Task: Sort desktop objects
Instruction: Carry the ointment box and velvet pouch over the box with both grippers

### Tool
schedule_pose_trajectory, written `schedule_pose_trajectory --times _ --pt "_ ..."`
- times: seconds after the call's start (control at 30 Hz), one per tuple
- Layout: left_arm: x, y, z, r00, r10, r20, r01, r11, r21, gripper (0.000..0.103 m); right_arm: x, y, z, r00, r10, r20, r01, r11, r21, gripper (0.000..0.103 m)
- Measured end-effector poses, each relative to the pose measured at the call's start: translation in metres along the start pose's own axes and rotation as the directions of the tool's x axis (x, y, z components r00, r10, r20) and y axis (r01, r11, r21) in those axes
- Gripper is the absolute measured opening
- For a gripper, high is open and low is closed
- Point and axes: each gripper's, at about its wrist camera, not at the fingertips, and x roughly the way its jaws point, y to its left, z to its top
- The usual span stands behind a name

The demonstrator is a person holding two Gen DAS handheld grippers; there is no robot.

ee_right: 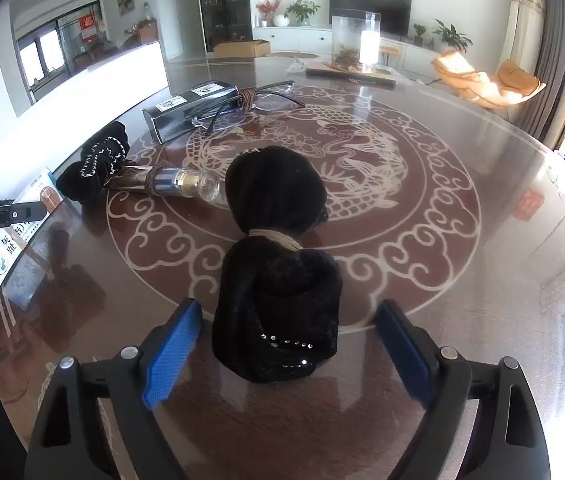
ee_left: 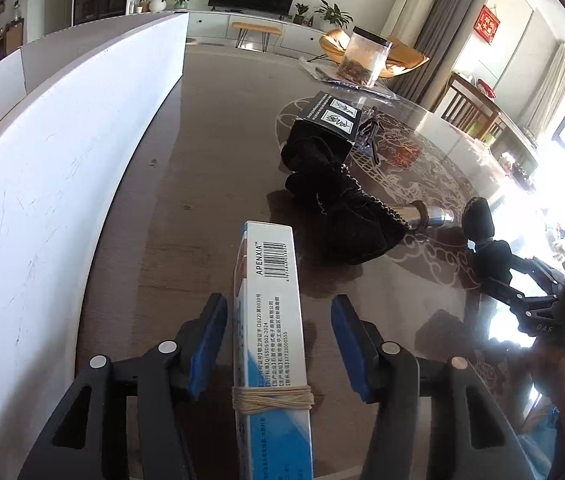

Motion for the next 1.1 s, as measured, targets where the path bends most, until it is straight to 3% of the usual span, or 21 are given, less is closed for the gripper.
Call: schedule_pose_trajectory --times 0.03,0.07,0.17,0.23,0.4,0.43,0.47,0.5,0.53,0.57,0.83,1.1 --pt "0.002 -0.005 -0.001 1.000 0.028 -0.002 -0.028 0.999 0.025 0.082 0.000 0.000 0.000 1.000 0.002 0.001 -0.002 1.000 0.008 0.091" --pt "0.004 -0.009 -0.003 0.998 0.063 -0.003 -0.062 0.997 0.050 0.089 -0.001 -0.002 0.000 1.000 0.011 0.006 -0.011 1.000 0.020 0.091" --pt "0.005 -0.018 -0.009 0.994 0.108 0.011 -0.109 0.986 0.123 0.089 -0.008 -0.011 -0.002 0.996 0.071 0.049 -0.074 0.995 0.061 0.091" --pt "0.006 -0.017 -0.007 0.995 0.102 -0.001 -0.101 0.987 0.127 0.089 -0.008 -0.015 -0.002 0.991 0.126 0.037 -0.128 0.989 0.072 0.091" --pt "0.007 -0.017 -0.006 0.993 0.116 -0.030 -0.109 0.977 0.182 0.089 0.008 0.000 0.021 0.996 0.062 -0.056 -0.065 0.997 -0.044 0.092" --pt "0.006 -0.016 -0.006 0.993 0.113 -0.031 -0.106 0.978 0.180 0.085 0.013 0.003 0.025 0.996 0.050 -0.078 -0.055 0.997 -0.056 0.092" --pt "0.004 -0.016 -0.005 0.993 0.116 -0.017 -0.111 0.977 0.182 0.060 0.017 0.005 0.028 0.995 0.041 -0.093 -0.047 0.997 -0.062 0.090" --pt "0.002 -0.015 -0.004 0.993 0.122 -0.005 -0.118 0.974 0.192 0.043 0.016 0.008 0.030 0.996 0.020 -0.084 -0.027 0.997 -0.079 0.074" --pt "0.000 -0.013 -0.004 0.992 0.123 -0.009 -0.119 0.974 0.193 0.022 0.014 0.011 0.032 0.996 0.030 -0.078 -0.037 0.995 -0.090 0.044" --pt "-0.003 -0.010 -0.003 0.996 0.084 -0.022 -0.079 0.982 0.169 0.022 0.012 0.012 0.033 0.996 0.018 -0.089 -0.026 0.995 -0.093 0.036" --pt "-0.055 -0.031 -0.024 0.996 -0.071 0.052 0.066 0.993 0.097 0.022 -0.042 0.020 0.025 0.994 0.064 -0.085 -0.071 0.994 -0.080 0.036" --pt "-0.129 -0.030 0.001 0.970 -0.166 0.176 0.156 0.986 0.065 0.022 -0.098 0.069 0.081 0.985 0.174 0.020 -0.170 0.977 -0.130 0.036"
